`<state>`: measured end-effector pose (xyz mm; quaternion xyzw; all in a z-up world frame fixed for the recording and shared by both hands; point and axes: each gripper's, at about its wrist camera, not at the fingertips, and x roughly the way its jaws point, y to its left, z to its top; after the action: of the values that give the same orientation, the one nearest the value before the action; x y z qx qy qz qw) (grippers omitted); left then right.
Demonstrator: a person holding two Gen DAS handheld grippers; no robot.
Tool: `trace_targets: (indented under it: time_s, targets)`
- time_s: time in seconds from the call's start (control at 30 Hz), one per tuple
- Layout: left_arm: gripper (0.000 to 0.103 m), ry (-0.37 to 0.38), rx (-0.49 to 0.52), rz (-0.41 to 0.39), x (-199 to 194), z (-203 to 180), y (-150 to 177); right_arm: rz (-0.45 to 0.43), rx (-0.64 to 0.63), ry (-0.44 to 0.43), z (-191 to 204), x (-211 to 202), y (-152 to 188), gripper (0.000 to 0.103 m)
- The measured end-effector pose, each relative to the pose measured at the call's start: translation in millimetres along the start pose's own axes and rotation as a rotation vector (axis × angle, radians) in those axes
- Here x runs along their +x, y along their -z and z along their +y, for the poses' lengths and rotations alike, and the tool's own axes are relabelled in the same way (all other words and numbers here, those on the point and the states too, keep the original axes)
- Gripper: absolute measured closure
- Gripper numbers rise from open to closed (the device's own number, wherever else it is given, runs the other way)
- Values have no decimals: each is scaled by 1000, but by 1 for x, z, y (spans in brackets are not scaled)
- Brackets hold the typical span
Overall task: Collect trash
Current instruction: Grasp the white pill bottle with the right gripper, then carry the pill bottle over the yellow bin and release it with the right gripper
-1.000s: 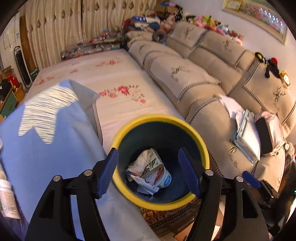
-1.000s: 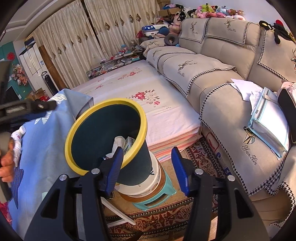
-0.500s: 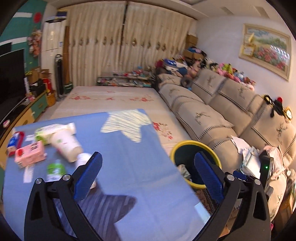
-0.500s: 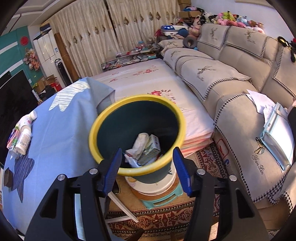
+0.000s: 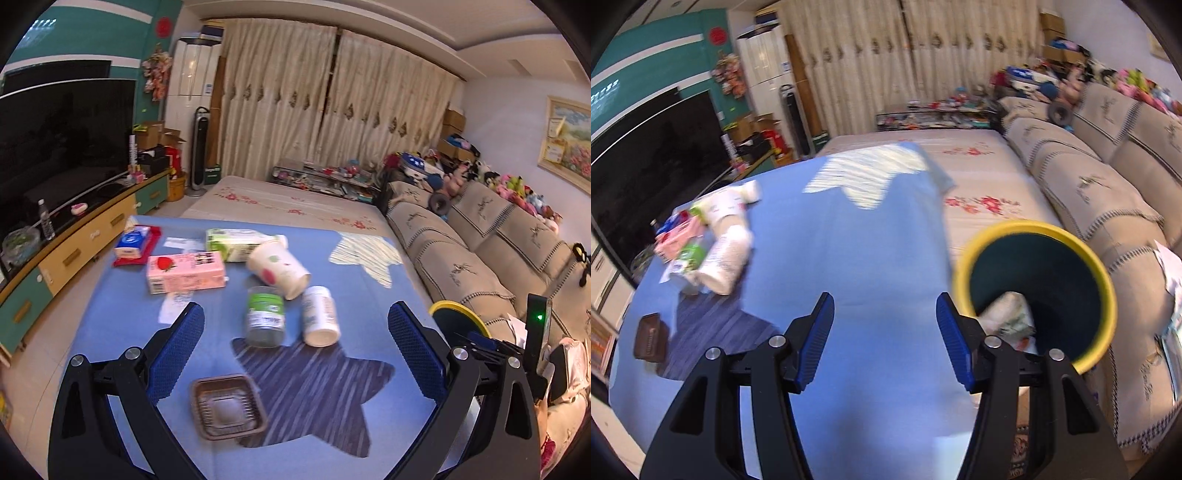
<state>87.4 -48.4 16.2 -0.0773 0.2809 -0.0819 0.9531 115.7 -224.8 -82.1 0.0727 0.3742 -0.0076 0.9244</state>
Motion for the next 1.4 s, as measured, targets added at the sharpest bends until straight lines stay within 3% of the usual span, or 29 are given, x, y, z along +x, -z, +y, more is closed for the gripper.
trace_targets:
  time_s: [0.2,0.33,0.57,0.8,0.83,0.87,0.93,1.23,1.4]
  targets:
    - [5,-60,-70,-14,-7,45,4,-5,-109,-111,83,17,-14,47]
    - [5,-64,-107,-1,-3,63,8,-1,-139,-143,125,36,-24,40]
    - [5,-66,-101,9,0,72,16,92,-120,-84,158,82,-28,40]
    - [5,-51,-112,37,11,77,21,138,-102,-45,167,108,-19,40]
    - [5,-48,-113,39,12,78,22,140,-103,-39,167,110,-19,45]
    - [5,-46,-112,40,13,78,22,143,-105,-39,167,112,-19,57]
    - [5,-45,-109,42,14,77,23,141,-104,-45,165,110,-19,58]
    - [5,-41,-91,60,22,70,25,51,-87,-90,133,61,-23,59]
    - [5,-31,-56,81,30,55,25,7,-46,-31,82,34,-28,59]
